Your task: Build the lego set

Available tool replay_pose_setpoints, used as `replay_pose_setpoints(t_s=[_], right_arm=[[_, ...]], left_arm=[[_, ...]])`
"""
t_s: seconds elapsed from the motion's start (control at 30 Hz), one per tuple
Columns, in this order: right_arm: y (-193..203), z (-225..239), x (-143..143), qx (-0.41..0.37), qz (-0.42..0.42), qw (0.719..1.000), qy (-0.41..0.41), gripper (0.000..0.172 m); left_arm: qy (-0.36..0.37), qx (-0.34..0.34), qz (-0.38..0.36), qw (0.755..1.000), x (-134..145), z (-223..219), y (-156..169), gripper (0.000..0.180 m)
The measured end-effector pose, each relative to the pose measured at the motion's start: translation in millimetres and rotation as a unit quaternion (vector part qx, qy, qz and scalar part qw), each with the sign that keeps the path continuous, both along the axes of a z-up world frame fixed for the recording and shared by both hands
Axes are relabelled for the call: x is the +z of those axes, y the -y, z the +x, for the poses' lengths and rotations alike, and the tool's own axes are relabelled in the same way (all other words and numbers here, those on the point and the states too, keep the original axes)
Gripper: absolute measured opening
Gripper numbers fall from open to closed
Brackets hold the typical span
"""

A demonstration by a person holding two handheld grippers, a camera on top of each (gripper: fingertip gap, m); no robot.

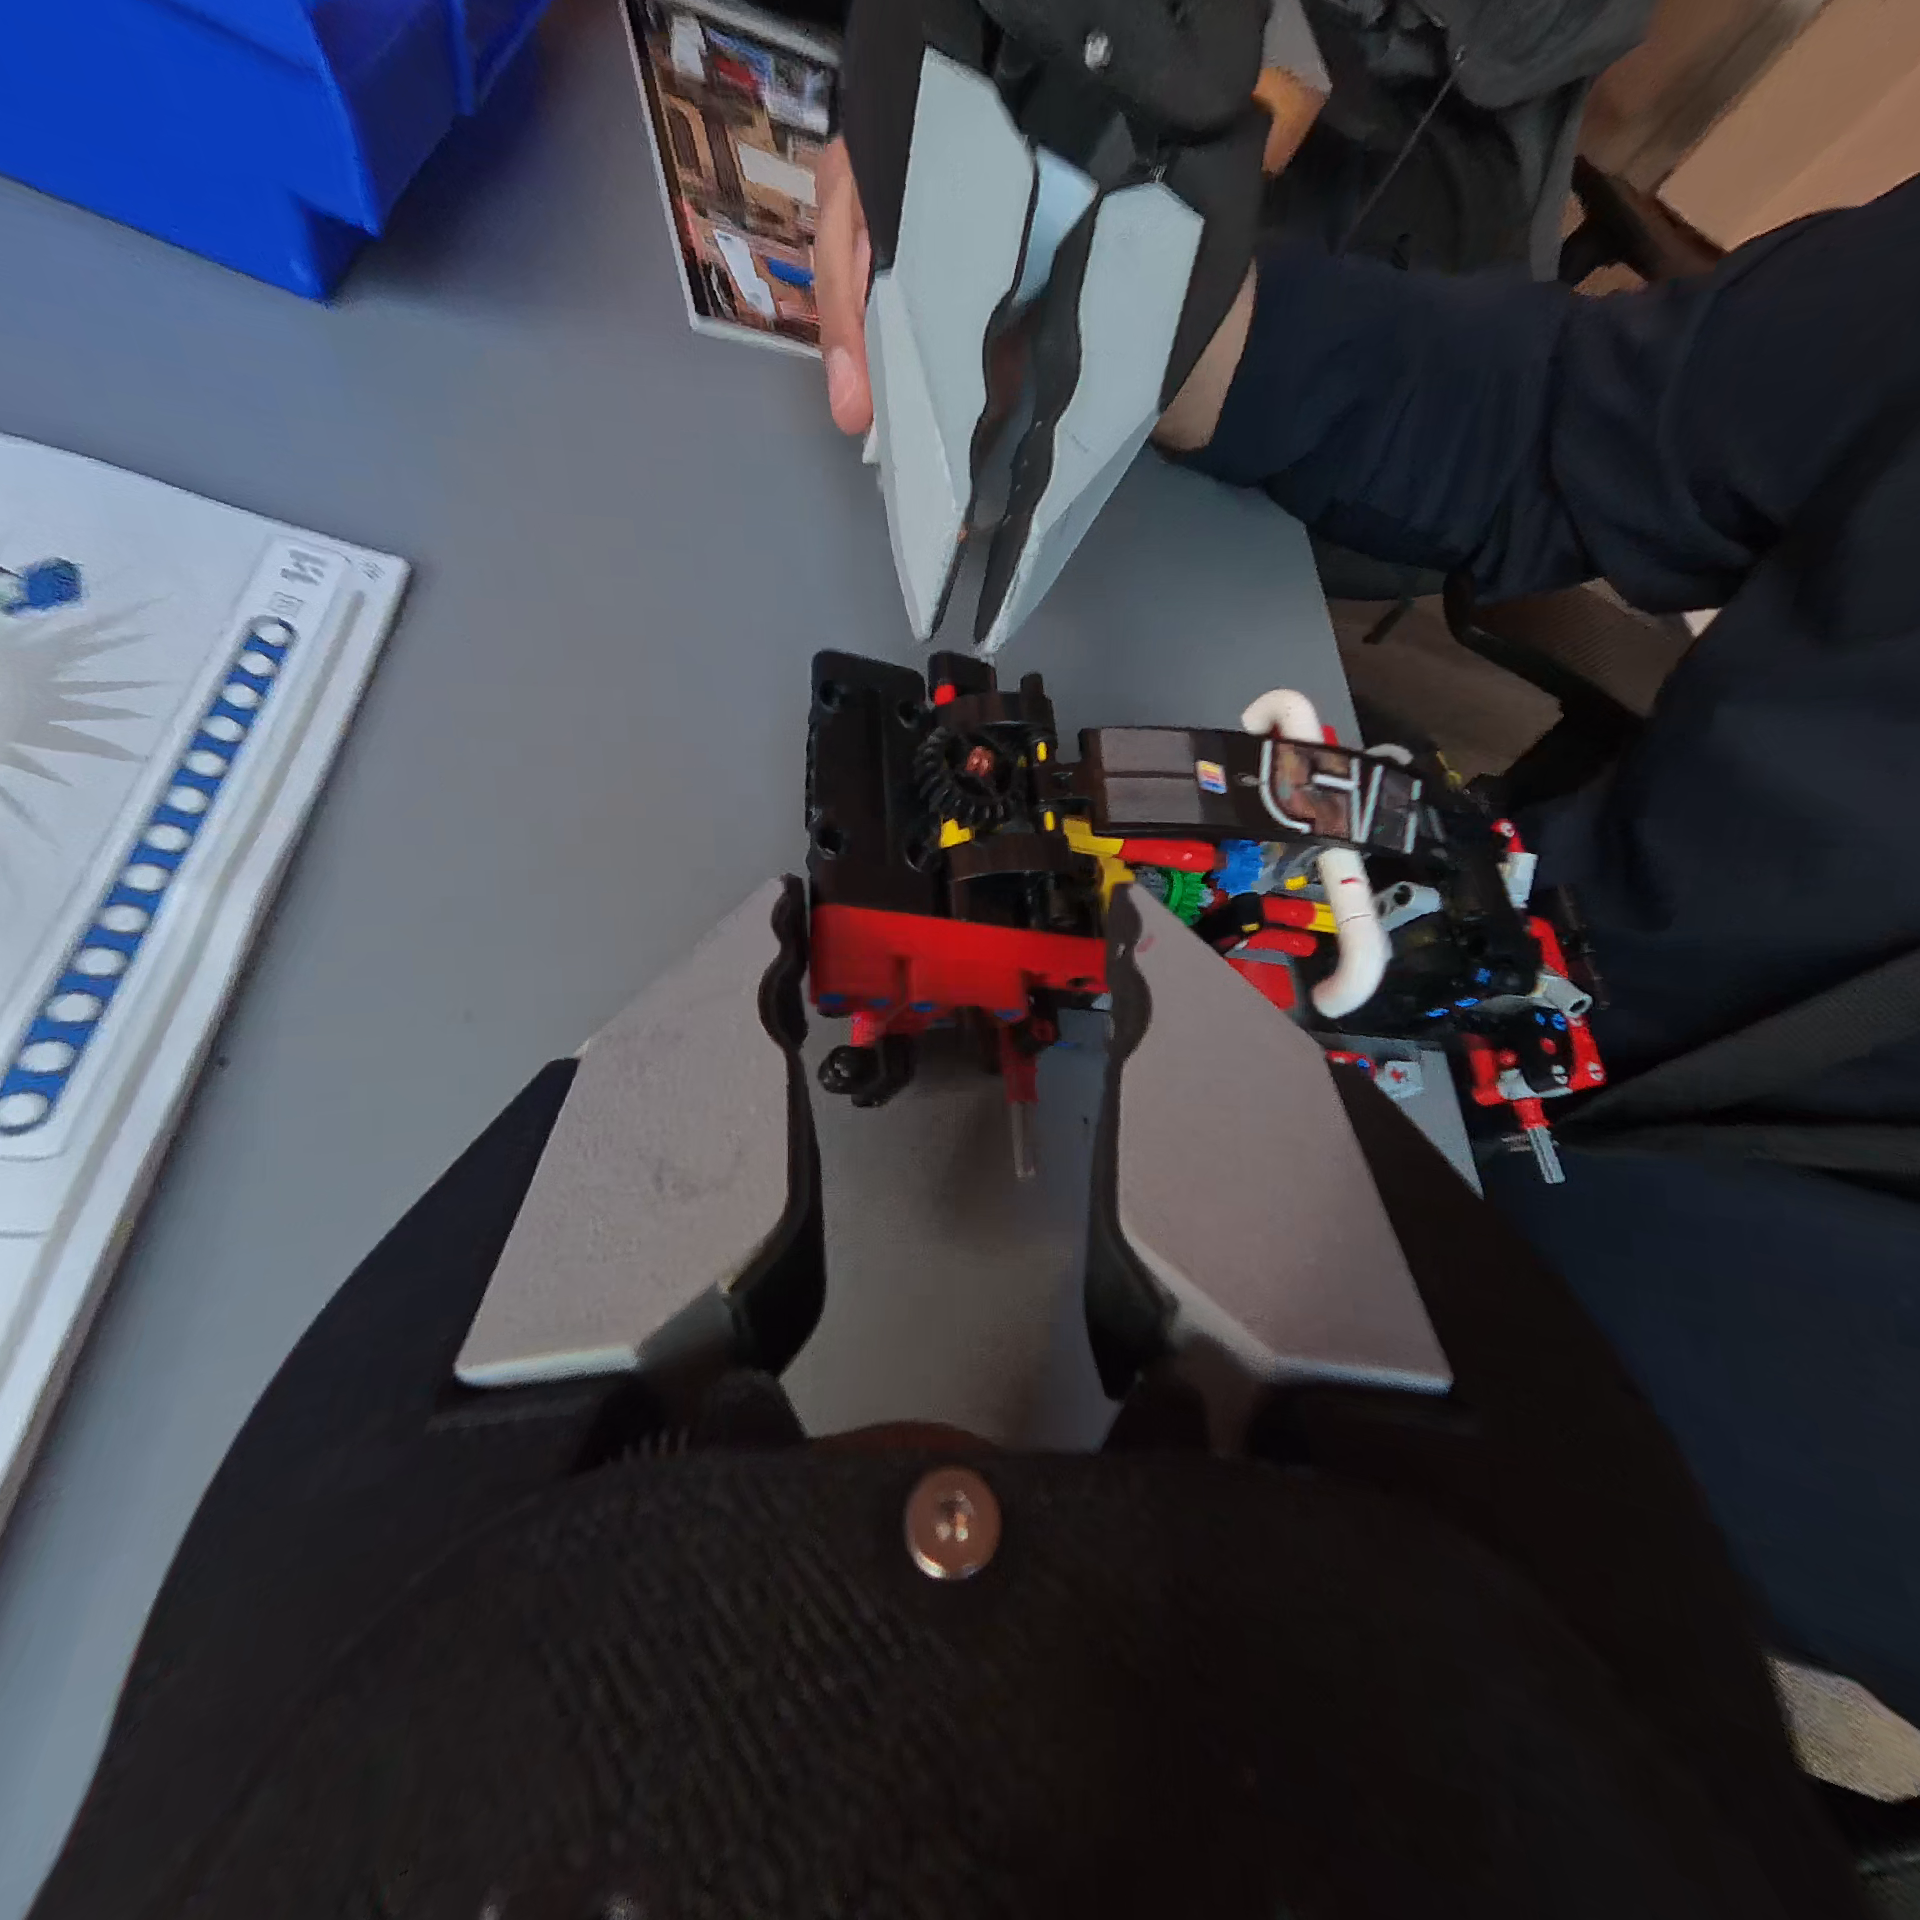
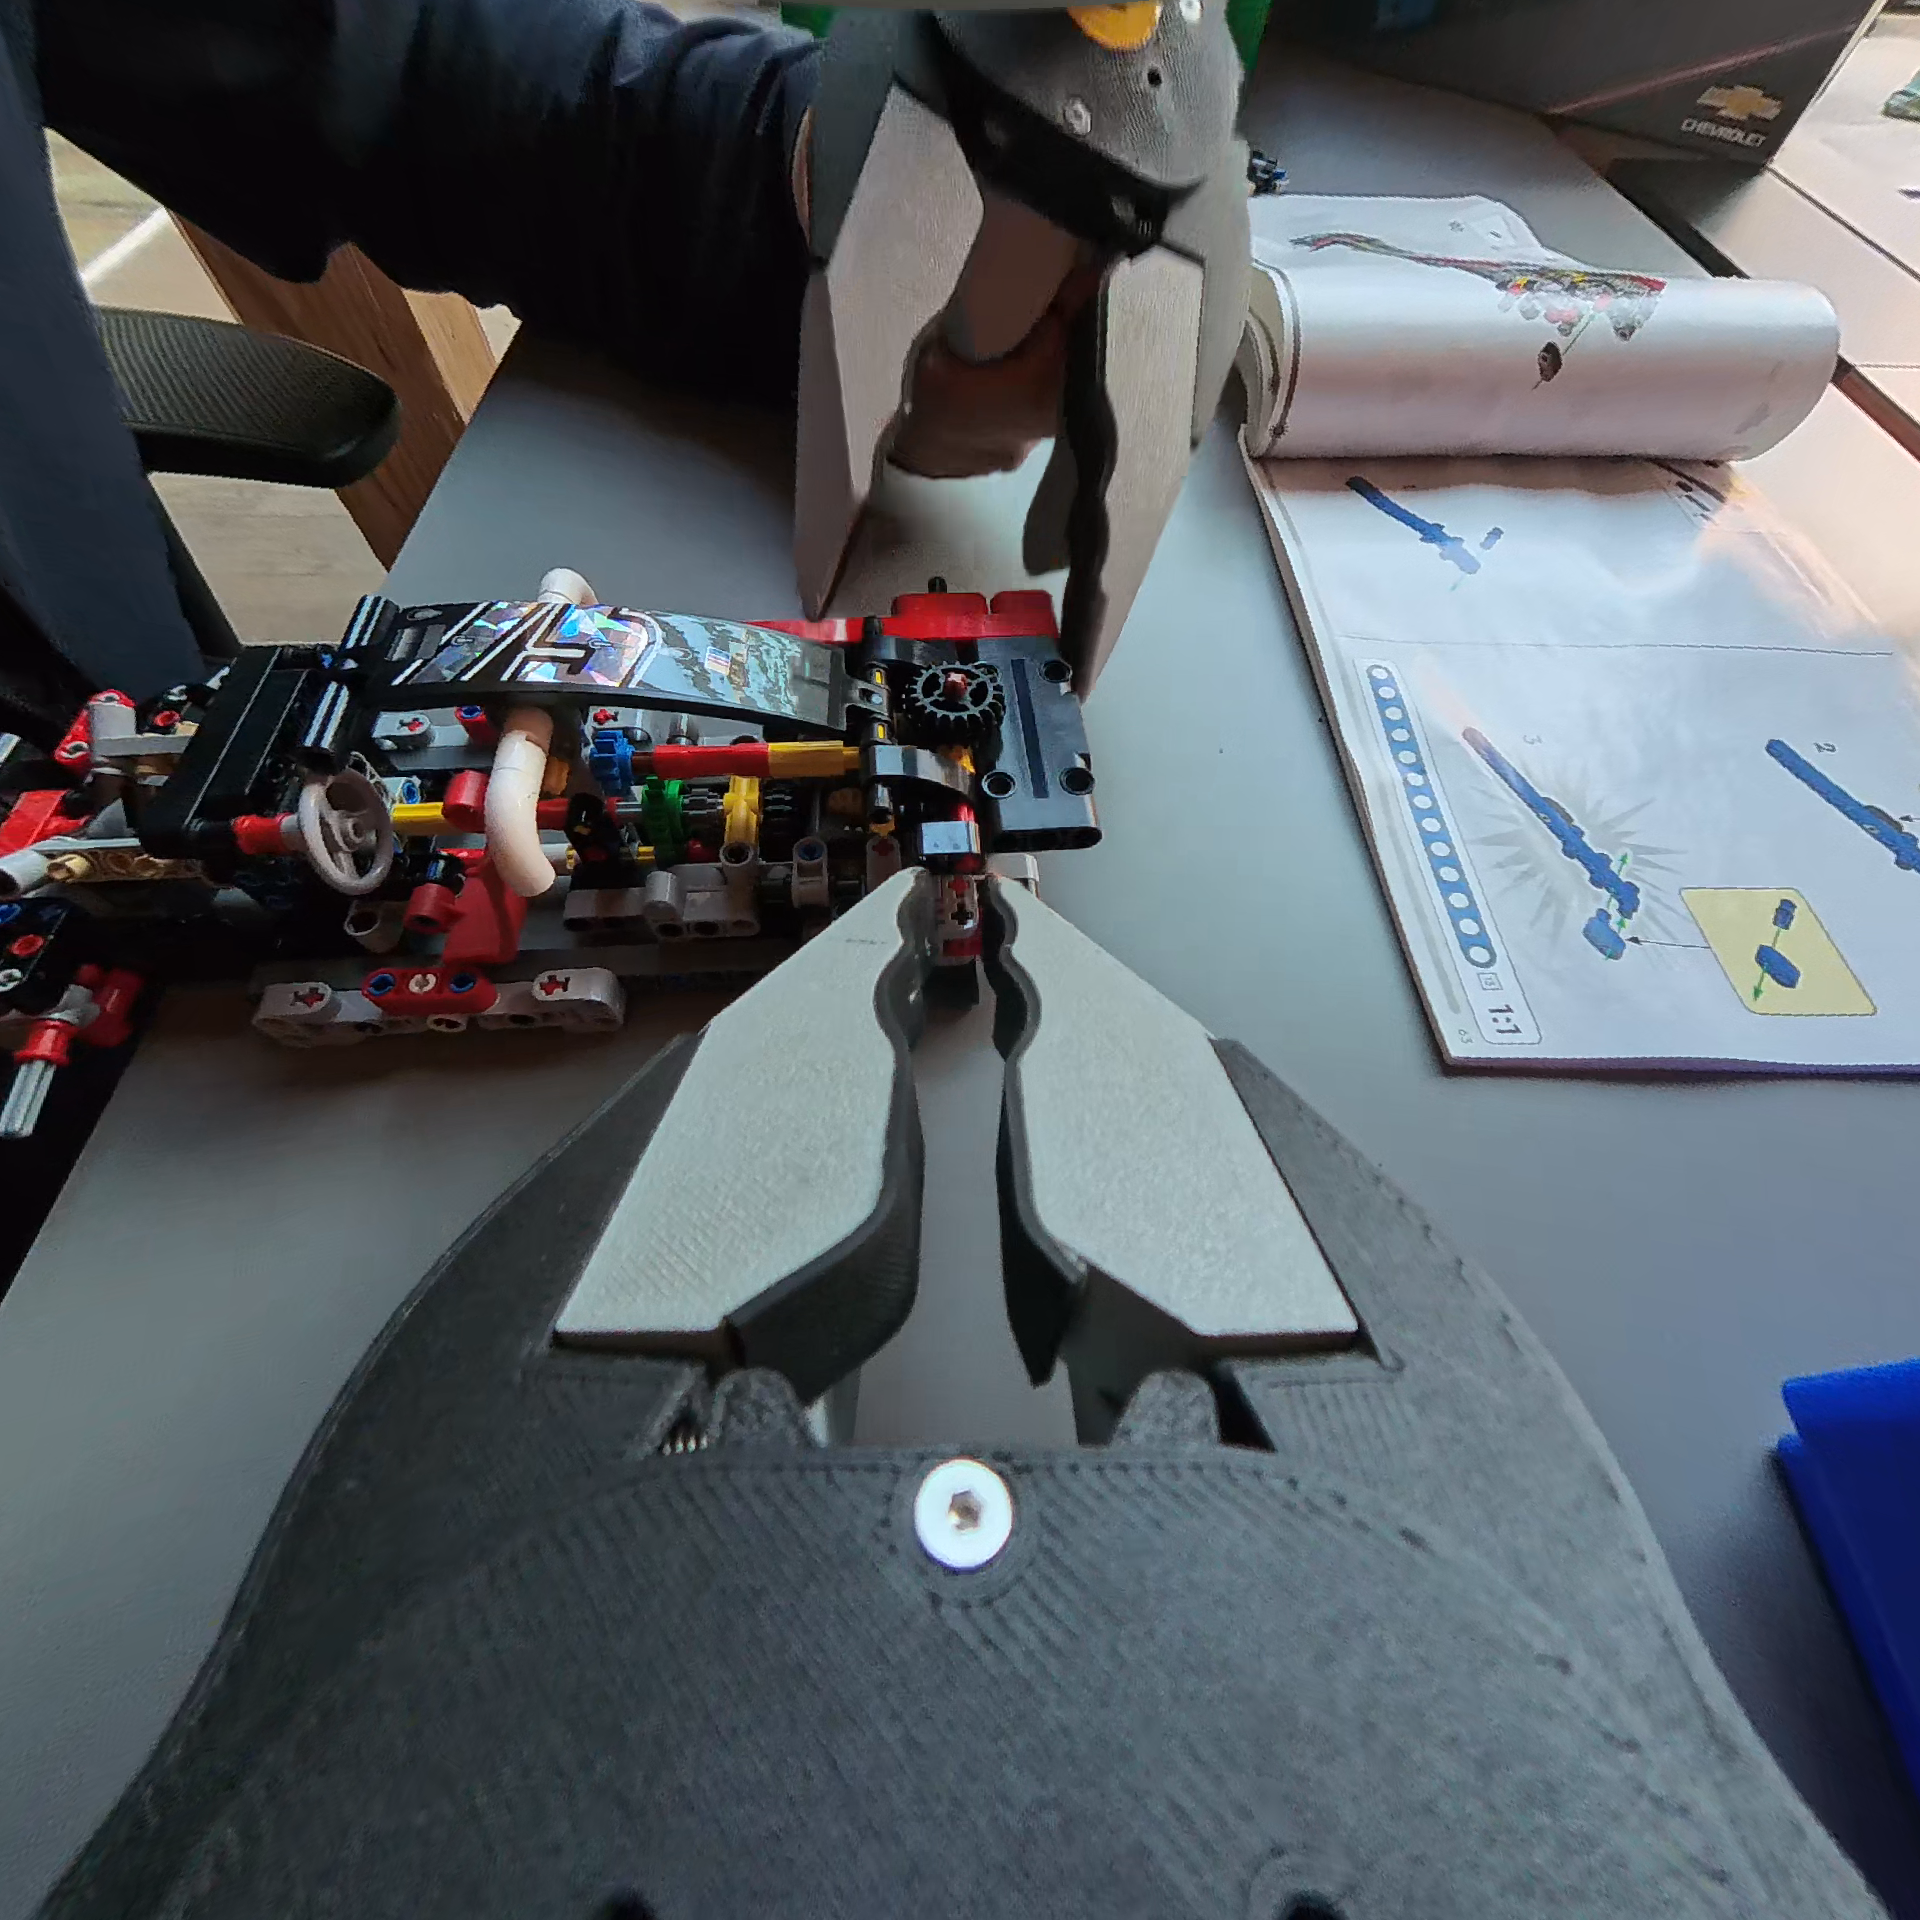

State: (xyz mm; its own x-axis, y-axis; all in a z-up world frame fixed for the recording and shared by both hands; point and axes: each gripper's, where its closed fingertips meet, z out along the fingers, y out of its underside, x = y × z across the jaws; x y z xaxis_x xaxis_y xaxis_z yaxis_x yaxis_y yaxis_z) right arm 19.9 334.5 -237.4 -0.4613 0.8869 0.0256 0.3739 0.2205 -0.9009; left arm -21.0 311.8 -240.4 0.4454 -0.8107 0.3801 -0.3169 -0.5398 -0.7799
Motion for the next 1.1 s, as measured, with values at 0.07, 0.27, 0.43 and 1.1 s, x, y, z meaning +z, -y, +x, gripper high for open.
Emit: replay_pose_setpoints(t_s=[0.07,0.27,0.43,1.1], right_arm=[[-0.4,0.4,1.4,0.000,-0.005,1.000,-0.003,0.006],[1.1,2.5,2.9,0.008,-0.006,1.000,-0.008,0.007],[-1.4,4.0,5.9,0.005,-0.015,1.000,-0.015,0.011],[-4.9,4.2,11.3,0.005,-0.047,0.999,-0.021,0.019]], left_arm=[[0.011,0.011,0.022,1.000,16.2,-6.7,-2.4,0.056],[-0.010,0.017,0.002,1.000,15.5,-19.5,-0.8,0.061],[-0.058,0.004,0.004,0.998,1.3,-23.8,5.1,0.060],[-0.050,0.037,0.053,0.997,3.5,-16.9,2.2,0.055]])
